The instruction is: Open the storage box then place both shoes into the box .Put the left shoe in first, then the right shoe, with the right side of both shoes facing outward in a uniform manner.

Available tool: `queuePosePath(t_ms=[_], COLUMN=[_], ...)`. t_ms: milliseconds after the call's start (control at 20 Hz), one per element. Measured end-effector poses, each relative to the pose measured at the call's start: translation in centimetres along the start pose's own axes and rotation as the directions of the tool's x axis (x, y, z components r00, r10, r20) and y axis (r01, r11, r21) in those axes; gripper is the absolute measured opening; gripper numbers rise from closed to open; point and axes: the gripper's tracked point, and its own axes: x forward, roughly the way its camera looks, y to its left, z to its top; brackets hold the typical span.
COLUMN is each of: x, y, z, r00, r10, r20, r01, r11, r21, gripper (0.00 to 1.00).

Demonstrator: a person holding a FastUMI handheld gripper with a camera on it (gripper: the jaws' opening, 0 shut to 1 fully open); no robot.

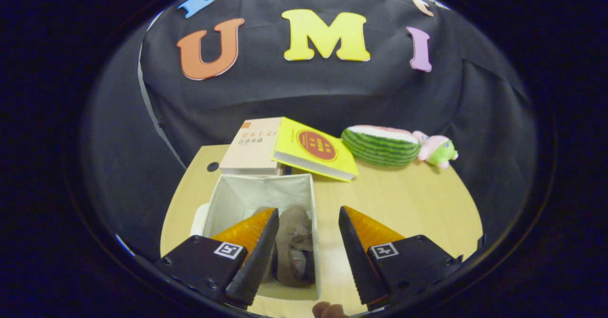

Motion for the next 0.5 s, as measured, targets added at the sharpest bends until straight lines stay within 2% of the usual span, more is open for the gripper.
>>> queuePosePath(t_ms=[200,350,500], x=[-4.4,-7.6,-10.7], y=[-1.7,-4.3,-6.0], z=[3.8,5.8,6.3], r00=[0.987,0.968,0.955], r10=[0.037,0.016,0.023], r20=[0.157,0.252,0.296], r01=[-0.039,-0.017,-0.03], r11=[0.999,1.0,0.999], r21=[0.013,0.001,0.016], gripper=[0.84,1.0,1.0])
